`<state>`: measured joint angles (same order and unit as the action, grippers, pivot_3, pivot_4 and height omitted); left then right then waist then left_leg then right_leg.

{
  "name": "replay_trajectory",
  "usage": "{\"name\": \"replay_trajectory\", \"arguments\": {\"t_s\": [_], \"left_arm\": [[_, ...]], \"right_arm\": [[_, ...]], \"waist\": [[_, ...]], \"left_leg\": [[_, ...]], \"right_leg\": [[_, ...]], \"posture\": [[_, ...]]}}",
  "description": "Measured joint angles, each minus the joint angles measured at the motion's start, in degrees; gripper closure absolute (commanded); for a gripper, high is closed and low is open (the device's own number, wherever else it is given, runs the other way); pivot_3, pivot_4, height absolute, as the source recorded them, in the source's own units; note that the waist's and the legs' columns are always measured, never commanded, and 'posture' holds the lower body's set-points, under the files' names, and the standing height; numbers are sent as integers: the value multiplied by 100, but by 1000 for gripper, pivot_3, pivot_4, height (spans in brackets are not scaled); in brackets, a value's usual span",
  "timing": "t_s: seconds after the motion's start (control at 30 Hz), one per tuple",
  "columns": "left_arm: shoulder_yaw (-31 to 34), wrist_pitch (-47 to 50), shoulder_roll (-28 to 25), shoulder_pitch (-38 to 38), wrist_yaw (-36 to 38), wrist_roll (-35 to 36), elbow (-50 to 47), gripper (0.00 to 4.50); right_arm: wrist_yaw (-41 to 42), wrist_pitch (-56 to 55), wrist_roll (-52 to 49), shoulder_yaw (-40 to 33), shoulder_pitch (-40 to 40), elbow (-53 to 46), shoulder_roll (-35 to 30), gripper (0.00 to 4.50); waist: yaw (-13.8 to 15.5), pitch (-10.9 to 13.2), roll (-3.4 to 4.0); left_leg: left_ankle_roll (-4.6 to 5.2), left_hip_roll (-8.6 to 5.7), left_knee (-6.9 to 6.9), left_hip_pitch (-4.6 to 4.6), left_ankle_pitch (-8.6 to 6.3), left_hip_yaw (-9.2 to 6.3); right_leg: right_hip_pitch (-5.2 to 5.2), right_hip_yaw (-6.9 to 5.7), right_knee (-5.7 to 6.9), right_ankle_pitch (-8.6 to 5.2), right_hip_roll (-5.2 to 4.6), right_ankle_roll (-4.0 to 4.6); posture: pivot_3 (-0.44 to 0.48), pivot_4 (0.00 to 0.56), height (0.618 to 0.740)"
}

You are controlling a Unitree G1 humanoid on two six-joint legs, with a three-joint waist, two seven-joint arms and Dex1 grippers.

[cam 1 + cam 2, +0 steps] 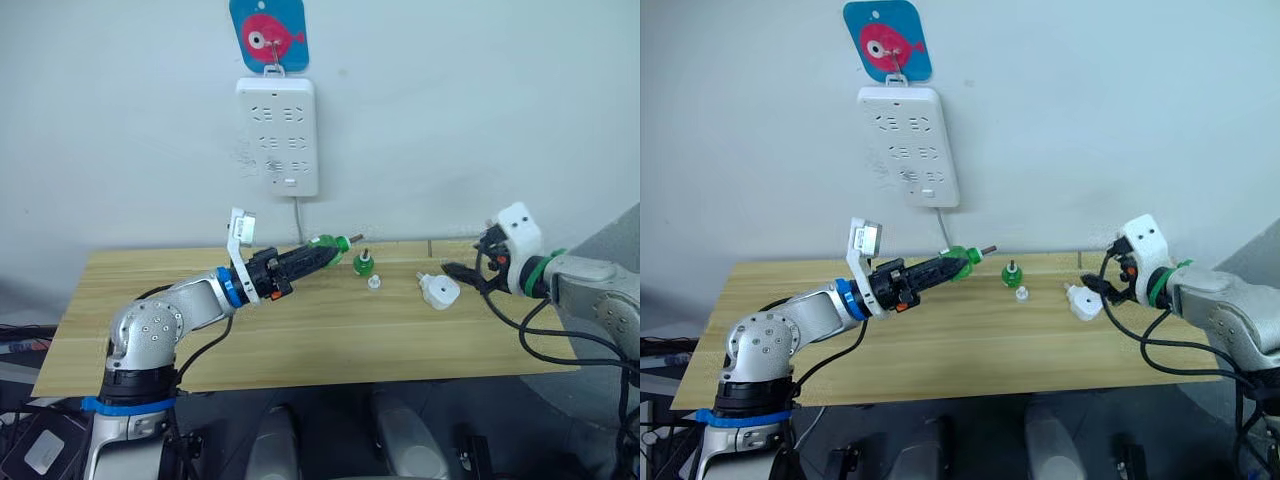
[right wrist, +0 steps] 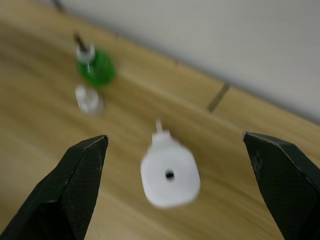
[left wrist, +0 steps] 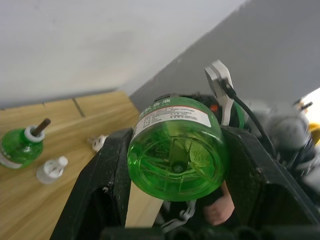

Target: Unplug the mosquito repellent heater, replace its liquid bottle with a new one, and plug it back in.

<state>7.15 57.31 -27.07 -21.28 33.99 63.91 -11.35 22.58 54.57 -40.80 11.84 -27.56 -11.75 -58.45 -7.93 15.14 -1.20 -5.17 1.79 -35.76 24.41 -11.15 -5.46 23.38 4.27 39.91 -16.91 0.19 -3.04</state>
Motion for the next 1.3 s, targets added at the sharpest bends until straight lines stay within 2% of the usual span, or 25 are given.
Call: {"name": "replay_trajectory", "arguments": {"t_s": [0.2,0.37,0.57,1.03,1.13,1.23,1.3], "left_arm": [[-372,-289,-198,288,549,-567,-270,2182],[-507,-434,-204,480,696,-790,-437,2182],[-567,-514,-203,662,792,-903,-629,2182],[-558,-608,-203,767,813,-1009,-677,2182],[-558,-653,-203,766,837,-1022,-676,2182],[-561,-675,-203,761,918,-1069,-661,2182],[-566,-684,-202,743,941,-1115,-631,2182]], "right_arm": [[1038,403,1120,1115,-939,714,84,0],[1654,486,1869,1745,-1474,1673,684,0],[2003,470,2496,1878,-1767,2660,1252,0],[2423,-375,3706,1988,-1872,3904,2089,0],[2484,-509,3870,1972,-1872,4066,2116,586],[2552,-550,3994,1936,-1866,4102,2117,1546],[2611,-540,4014,1876,-1853,4048,2113,1534]], "waist": [[7,17,-5],[12,34,-9],[54,37,-8],[157,36,-8],[159,36,-8],[155,36,-8],[153,36,-8]], "left_leg": [[1,0,2,1,-1,-3],[3,0,0,3,-2,-2],[3,-1,1,5,-2,-7],[2,-3,-1,6,-2,-13],[2,-4,-1,6,-2,-13],[2,-3,-1,5,-2,-14],[2,-3,-2,5,-2,-14]], "right_leg": [[0,-2,-2,0,-2,0],[1,-3,-3,0,-4,0],[1,-8,-2,1,-6,1],[0,-14,-1,17,-8,26],[0,-15,0,17,-9,27],[0,-15,1,18,-8,28],[0,-15,1,18,-8,28]], "posture": [[-184,267,736],[-157,265,736],[-130,258,736],[-112,248,736],[-119,247,736],[-135,241,736],[-145,236,736]]}}
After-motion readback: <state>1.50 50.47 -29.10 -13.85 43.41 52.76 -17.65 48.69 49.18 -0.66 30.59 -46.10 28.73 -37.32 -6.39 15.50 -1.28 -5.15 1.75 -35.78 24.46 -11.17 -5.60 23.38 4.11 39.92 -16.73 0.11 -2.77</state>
